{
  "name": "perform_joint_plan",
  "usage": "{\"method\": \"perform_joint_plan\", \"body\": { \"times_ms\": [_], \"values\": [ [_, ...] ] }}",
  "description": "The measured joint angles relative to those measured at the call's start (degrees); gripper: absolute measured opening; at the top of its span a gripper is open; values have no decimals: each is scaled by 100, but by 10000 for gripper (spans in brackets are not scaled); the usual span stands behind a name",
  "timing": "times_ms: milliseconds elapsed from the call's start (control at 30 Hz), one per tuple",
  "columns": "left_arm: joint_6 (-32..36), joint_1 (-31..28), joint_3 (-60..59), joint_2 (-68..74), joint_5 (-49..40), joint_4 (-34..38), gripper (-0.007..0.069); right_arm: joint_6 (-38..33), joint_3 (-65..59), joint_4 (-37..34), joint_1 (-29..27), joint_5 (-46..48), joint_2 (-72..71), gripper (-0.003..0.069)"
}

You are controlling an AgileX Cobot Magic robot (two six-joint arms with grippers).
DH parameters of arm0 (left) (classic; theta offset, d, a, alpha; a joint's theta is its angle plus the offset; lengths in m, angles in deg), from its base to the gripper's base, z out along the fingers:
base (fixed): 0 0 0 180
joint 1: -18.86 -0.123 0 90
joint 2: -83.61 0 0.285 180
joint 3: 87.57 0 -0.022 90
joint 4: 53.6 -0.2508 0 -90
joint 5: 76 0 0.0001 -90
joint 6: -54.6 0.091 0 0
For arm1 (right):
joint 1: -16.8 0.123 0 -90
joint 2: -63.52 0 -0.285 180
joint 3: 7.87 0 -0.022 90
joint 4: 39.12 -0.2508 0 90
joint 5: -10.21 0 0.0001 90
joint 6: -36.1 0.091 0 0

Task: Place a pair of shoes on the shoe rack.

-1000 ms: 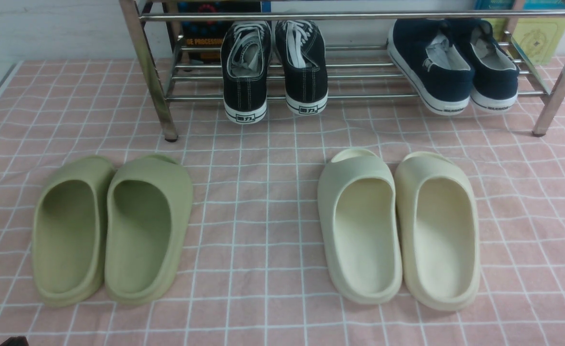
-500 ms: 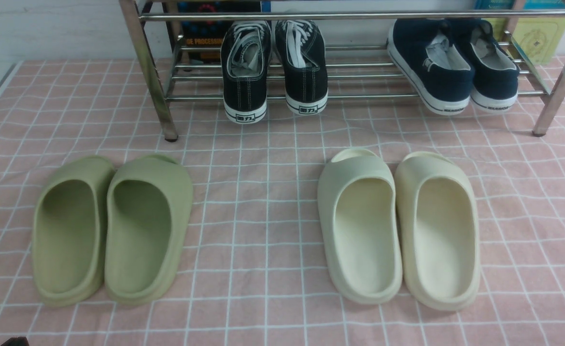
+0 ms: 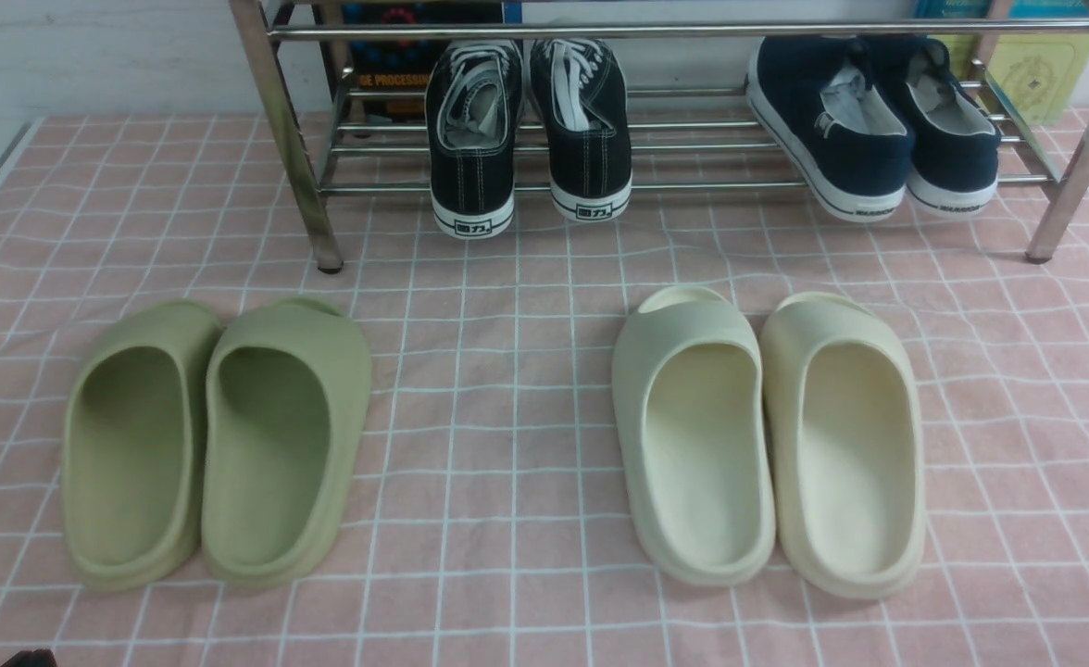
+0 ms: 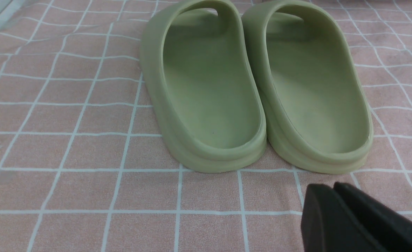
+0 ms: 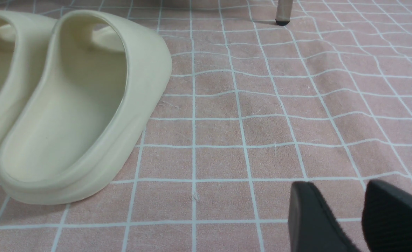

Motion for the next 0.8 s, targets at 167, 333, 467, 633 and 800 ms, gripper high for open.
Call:
{"method": "perform_joint_plan", "body": {
  "times_ms": [167, 333, 467, 633, 800],
  "values": [
    [0, 0, 0, 0, 0, 0, 57, 0, 0, 0, 0, 0, 0, 240],
    [0, 0, 0, 0, 0, 0, 59, 0, 0, 0, 0, 0, 0, 240],
    [0, 0, 0, 0, 0, 0, 63, 0, 0, 0, 0, 0, 0, 240],
    [0, 0, 0, 0, 0, 0, 69, 0, 0, 0, 0, 0, 0, 240],
    [0, 0, 0, 0, 0, 0, 73, 0, 0, 0, 0, 0, 0, 240]
  ]
}}
